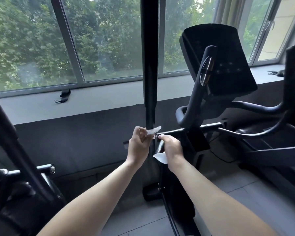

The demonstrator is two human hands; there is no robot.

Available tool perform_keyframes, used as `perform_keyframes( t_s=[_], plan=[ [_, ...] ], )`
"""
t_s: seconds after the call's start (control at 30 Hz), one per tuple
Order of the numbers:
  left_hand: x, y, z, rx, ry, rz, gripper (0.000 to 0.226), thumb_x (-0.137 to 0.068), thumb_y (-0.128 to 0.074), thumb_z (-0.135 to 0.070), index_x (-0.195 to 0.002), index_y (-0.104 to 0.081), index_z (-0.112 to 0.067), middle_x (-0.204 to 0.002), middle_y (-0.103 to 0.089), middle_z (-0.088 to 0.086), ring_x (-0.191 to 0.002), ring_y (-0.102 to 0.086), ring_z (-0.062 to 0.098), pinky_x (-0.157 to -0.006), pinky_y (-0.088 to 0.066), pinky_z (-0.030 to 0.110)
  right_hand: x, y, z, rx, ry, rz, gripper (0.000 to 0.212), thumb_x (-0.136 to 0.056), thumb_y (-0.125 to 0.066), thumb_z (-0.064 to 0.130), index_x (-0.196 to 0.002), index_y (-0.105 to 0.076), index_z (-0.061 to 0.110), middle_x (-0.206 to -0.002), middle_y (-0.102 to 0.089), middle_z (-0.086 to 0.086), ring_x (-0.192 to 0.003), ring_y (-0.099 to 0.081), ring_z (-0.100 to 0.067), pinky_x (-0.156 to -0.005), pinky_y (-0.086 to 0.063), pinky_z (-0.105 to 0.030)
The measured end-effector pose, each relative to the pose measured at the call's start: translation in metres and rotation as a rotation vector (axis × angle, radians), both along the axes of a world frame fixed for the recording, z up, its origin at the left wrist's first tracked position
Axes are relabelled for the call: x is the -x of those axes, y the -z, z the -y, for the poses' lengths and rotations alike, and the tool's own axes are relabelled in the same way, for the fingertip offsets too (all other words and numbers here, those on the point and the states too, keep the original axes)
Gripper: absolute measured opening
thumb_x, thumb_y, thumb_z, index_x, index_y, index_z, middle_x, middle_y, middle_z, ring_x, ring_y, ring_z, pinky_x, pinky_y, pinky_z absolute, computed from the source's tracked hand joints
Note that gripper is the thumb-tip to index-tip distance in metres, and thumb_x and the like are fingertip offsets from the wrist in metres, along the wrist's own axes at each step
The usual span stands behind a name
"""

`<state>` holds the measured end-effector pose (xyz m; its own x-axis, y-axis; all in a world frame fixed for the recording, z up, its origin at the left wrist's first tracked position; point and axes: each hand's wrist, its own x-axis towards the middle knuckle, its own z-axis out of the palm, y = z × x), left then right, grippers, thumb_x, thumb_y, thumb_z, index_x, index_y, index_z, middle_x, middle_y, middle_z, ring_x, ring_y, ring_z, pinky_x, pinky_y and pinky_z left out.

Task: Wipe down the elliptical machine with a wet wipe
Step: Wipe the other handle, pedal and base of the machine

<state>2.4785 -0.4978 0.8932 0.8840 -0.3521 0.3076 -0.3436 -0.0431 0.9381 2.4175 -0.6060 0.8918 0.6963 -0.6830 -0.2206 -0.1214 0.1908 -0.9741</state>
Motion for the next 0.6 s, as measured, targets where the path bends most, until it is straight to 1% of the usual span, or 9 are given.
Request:
perform_keyframes(
  t_s=[0.03, 0.1, 0.13, 0.23, 0.3, 0.37, 0.43, 0.5, 0.6],
  plan=[
    [0.001, 0.004, -0.003, -0.042, 0.024, -0.002, 0.025, -0.097, -0.069, -0.025, -0.089, -0.048, -0.016, -0.085, -0.072, 0.006, -0.072, -0.061, 0.002, -0.067, -0.043, 0.012, 0.0, 0.001, 0.0, -0.04, 0.023, -0.012, 0.014, -0.082, -0.069, 0.036, -0.085, -0.077, 0.025, -0.083, -0.068, -0.01, -0.083, -0.069, -0.032, -0.085, -0.06, -0.044],
    [0.002, 0.009, -0.009, -0.105, 0.059, -0.012, 0.025, -0.098, -0.069, -0.027, -0.091, -0.049, -0.013, -0.079, -0.071, -0.008, -0.064, -0.056, -0.003, -0.063, -0.041, 0.013, -0.001, 0.001, -0.001, -0.075, 0.047, -0.017, 0.009, -0.079, -0.068, 0.036, -0.08, -0.076, 0.031, -0.088, -0.071, -0.015, -0.087, -0.072, -0.044, -0.084, -0.061, -0.054],
    [0.001, 0.009, -0.012, -0.124, 0.066, -0.016, 0.025, -0.097, -0.069, -0.029, -0.09, -0.05, -0.014, -0.075, -0.069, -0.011, -0.061, -0.054, -0.002, -0.061, -0.04, 0.013, -0.002, 0.0, -0.001, -0.086, 0.061, 0.003, 0.01, -0.082, -0.067, 0.031, -0.083, -0.076, 0.027, -0.088, -0.071, -0.014, -0.084, -0.072, -0.042, -0.08, -0.063, -0.051],
    [-0.005, -0.005, -0.013, -0.081, 0.045, -0.001, 0.024, -0.094, -0.073, -0.034, -0.087, -0.054, -0.022, -0.074, -0.064, -0.01, -0.062, -0.053, 0.002, -0.059, -0.039, 0.014, -0.006, -0.008, -0.001, -0.098, 0.163, 0.123, 0.009, -0.094, -0.062, 0.014, -0.1, -0.068, 0.014, -0.088, -0.064, -0.003, -0.076, -0.063, -0.02, -0.075, -0.061, -0.035],
    [-0.007, -0.026, -0.01, 0.028, 0.013, 0.029, 0.023, -0.092, -0.075, -0.032, -0.085, -0.054, -0.025, -0.08, -0.067, -0.009, -0.068, -0.059, 0.006, -0.063, -0.043, 0.017, -0.012, -0.017, -0.005, -0.109, 0.22, 0.197, 0.01, -0.099, -0.056, 0.008, -0.107, -0.059, 0.014, -0.089, -0.056, -0.002, -0.067, -0.053, -0.011, -0.058, -0.05, -0.016],
    [-0.007, -0.049, -0.005, 0.131, 0.013, 0.05, 0.02, -0.092, -0.076, -0.025, -0.087, -0.056, -0.025, -0.082, -0.071, -0.009, -0.074, -0.067, 0.013, -0.068, -0.049, 0.025, -0.021, -0.02, -0.012, -0.148, 0.229, 0.243, 0.012, -0.102, -0.052, 0.006, -0.11, -0.053, 0.016, -0.093, -0.048, -0.004, -0.061, -0.049, -0.011, -0.049, -0.044, -0.017],
    [-0.006, -0.06, -0.001, 0.175, 0.032, 0.041, 0.018, -0.092, -0.076, -0.023, -0.089, -0.058, -0.025, -0.078, -0.071, -0.014, -0.073, -0.068, 0.01, -0.072, -0.052, 0.028, -0.029, -0.02, -0.022, -0.206, 0.178, 0.277, 0.015, -0.102, -0.053, 0.009, -0.11, -0.05, 0.02, -0.103, -0.048, -0.007, -0.072, -0.054, -0.015, -0.064, -0.051, -0.026],
    [-0.005, -0.059, 0.001, 0.213, 0.08, -0.008, 0.018, -0.09, -0.078, -0.029, -0.09, -0.06, -0.028, -0.081, -0.073, -0.009, -0.077, -0.07, 0.011, -0.076, -0.055, 0.029, -0.031, -0.018, -0.029, -0.218, 0.138, 0.278, 0.02, -0.1, -0.055, 0.011, -0.115, -0.046, 0.021, -0.106, -0.051, -0.006, -0.086, -0.058, -0.02, -0.08, -0.052, -0.034],
    [-0.008, -0.05, 0.002, 0.166, 0.067, -0.013, 0.026, -0.082, -0.079, -0.05, -0.086, -0.059, -0.035, -0.085, -0.073, 0.001, -0.081, -0.07, 0.02, -0.078, -0.054, 0.036, -0.024, -0.018, -0.035, -0.222, 0.151, 0.291, 0.016, -0.099, -0.045, 0.005, -0.107, -0.044, 0.019, -0.087, -0.054, -0.002, -0.076, -0.057, -0.017, -0.071, -0.05, -0.025]
  ],
)
